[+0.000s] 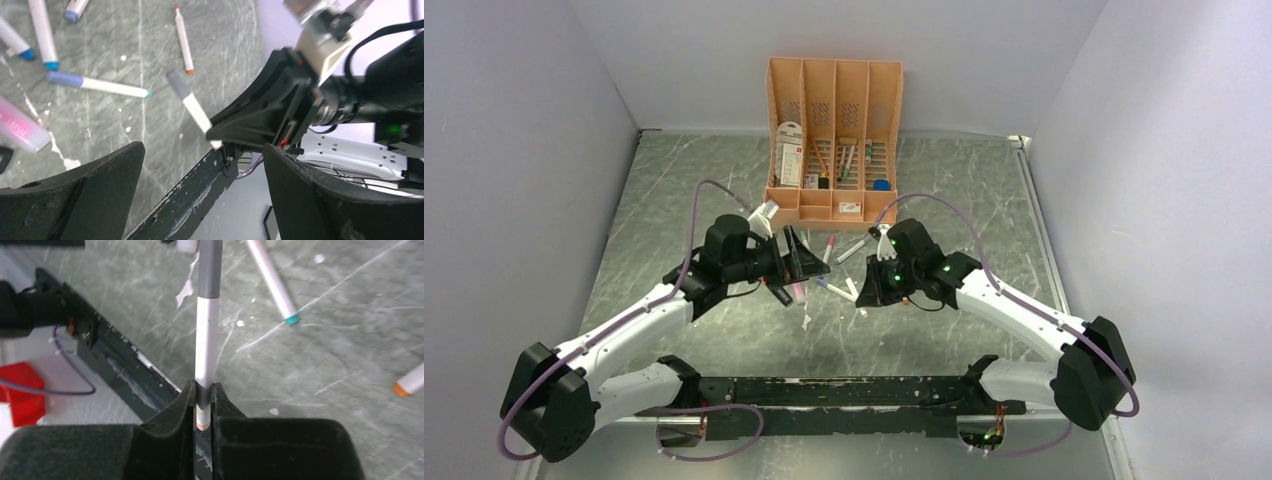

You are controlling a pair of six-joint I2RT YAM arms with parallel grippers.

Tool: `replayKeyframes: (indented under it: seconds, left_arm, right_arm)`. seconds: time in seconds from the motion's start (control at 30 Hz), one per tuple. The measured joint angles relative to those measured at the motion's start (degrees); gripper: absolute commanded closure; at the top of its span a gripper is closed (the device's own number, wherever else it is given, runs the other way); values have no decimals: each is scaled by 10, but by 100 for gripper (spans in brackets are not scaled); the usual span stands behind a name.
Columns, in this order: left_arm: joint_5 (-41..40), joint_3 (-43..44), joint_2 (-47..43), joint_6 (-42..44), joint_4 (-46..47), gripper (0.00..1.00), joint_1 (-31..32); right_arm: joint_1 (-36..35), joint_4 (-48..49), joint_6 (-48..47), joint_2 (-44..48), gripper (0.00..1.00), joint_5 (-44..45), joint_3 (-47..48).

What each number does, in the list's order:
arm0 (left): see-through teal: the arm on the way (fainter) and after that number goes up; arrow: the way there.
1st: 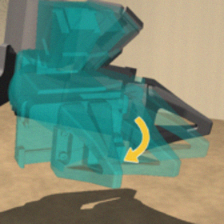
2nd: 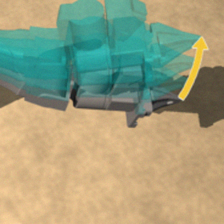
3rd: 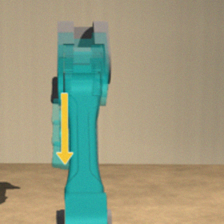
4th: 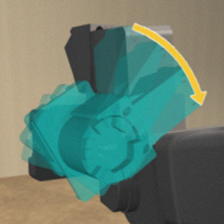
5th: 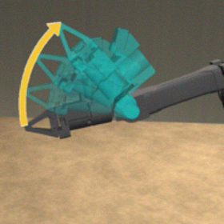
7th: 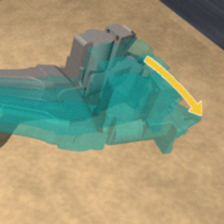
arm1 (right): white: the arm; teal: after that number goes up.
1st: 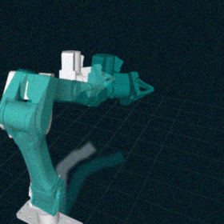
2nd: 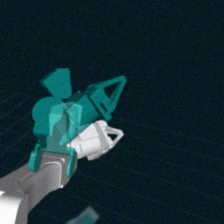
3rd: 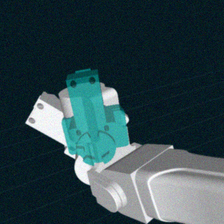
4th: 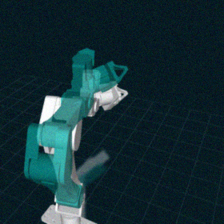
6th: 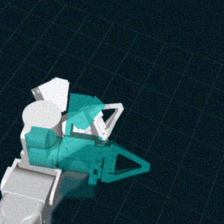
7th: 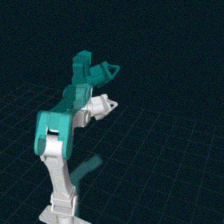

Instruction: Open the pen caps

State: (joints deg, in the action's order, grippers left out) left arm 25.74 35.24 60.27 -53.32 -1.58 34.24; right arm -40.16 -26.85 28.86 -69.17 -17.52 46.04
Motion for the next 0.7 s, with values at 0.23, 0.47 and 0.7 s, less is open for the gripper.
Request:
replayKeyframes:
  seconds: [0.23,0.47,0.7]
  left_arm:
    - [1,24,21,6,15,0,1]
    - [14,-7,22,-13,59,0,1]
    - [22,-52,49,-103,176,3,1]
  right_arm:
    - [0,10,-3,49,100,-63,-21]
    - [-1,40,40,63,100,-51,-21]
    - [-21,47,87,44,100,-18,-15]
